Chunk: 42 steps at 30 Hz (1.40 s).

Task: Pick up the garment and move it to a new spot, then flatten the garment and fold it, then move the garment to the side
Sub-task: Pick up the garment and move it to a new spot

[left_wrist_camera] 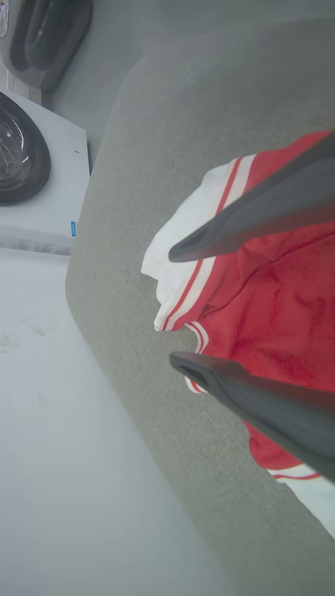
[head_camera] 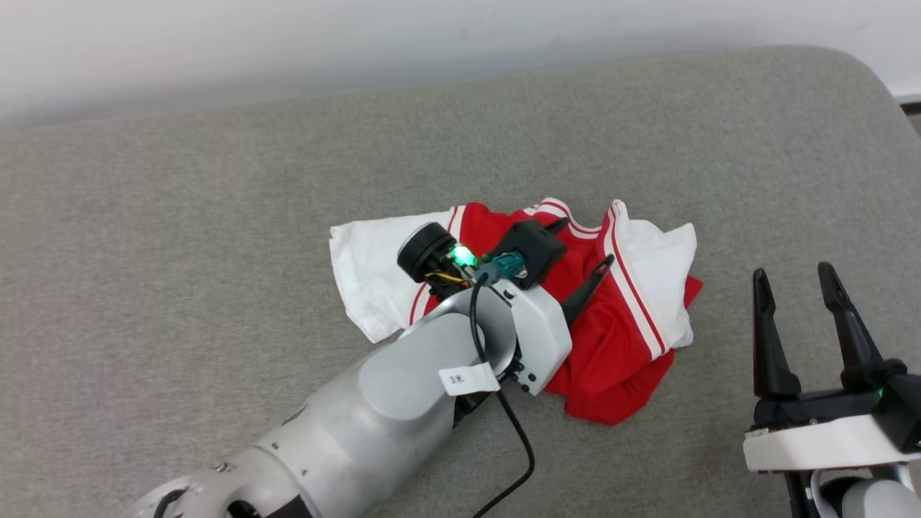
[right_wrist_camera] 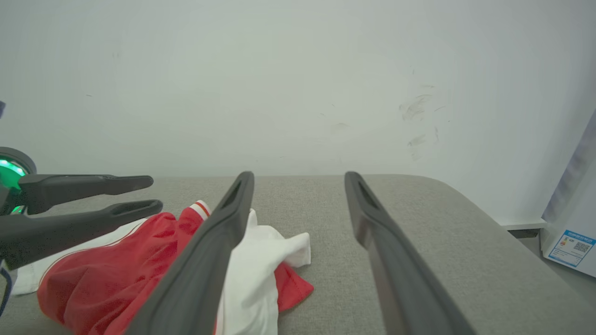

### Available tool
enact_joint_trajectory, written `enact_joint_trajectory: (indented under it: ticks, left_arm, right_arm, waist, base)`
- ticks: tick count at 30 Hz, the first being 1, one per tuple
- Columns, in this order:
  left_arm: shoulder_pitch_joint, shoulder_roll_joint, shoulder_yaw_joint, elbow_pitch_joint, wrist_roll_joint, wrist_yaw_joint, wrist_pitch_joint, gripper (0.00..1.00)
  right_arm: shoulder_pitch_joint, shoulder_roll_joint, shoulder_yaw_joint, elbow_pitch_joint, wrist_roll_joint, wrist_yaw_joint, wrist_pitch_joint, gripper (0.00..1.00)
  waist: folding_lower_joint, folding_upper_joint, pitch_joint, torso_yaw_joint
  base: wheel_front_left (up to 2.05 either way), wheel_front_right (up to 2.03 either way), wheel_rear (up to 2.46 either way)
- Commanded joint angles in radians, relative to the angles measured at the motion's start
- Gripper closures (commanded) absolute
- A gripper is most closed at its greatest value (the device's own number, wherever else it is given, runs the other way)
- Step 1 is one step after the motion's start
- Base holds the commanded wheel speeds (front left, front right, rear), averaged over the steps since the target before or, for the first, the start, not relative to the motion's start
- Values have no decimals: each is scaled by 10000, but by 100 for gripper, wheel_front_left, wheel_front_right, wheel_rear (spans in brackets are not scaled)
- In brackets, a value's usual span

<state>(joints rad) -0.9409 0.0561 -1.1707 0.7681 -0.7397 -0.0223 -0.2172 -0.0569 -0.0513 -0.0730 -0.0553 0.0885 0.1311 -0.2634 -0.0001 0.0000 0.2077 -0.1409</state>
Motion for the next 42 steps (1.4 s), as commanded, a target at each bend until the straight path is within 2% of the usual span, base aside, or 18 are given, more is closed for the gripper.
enact_joint_trajectory:
  ticks: [1,5,9,12,17,21,25,28,34,42]
  left_arm:
    - [207,37,128,-22,59,167,-156,0]
    - [642,583,842,-454,275,1042,-471,0]
    - [1544,1491,2262,-2066,977,2050,-485,0]
    - [2452,2167,3326,-3248,1578,2634,-479,0]
    - [4210,2891,5108,-4899,2472,3365,-481,0]
    - [5668,3108,6432,-5960,3213,3739,-482,0]
    - [7069,2981,7628,-6739,3801,3898,-483,0]
    - [8004,2717,8382,-7144,4139,3830,-483,0]
    - [9328,2036,9462,-7549,4683,3274,-484,0]
    - [10138,1273,10141,-7477,5405,2316,-484,0]
  right_arm:
    - [145,19,-34,53,-14,-7,-21,0]
    - [394,17,-74,163,-52,-7,-21,0]
    - [621,17,-125,205,-64,-7,-21,0]
    - [767,16,-172,214,-65,-7,-19,0]
    - [976,17,-229,256,-7,-7,-21,0]
    - [1048,16,-302,305,143,-7,-21,0]
    - [1191,16,-363,337,269,-7,-21,0]
    - [1266,16,-363,367,338,-7,-21,0]
    - [1430,16,-372,481,458,-7,-21,0]
    - [1626,18,-269,616,504,-7,-21,0]
  waist:
    - [1,0,-277,201]
    - [1,0,-683,412]
    - [1,0,-992,633]
    - [1,0,-1173,821]
    - [1,0,-1440,1082]
    - [1,0,-1637,1237]
    - [1,0,-1801,1358]
    - [1,0,-1887,1417]
    - [1,0,-1983,1451]
    - [1,0,-2102,1418]
  base:
    - [0,0,0]
    - [0,0,0]
    - [0,0,0]
    - [0,0,0]
    - [0,0,0]
    - [0,0,0]
    - [0,0,0]
    - [0,0,0]
    - [0,0,0]
    - [0,0,0]
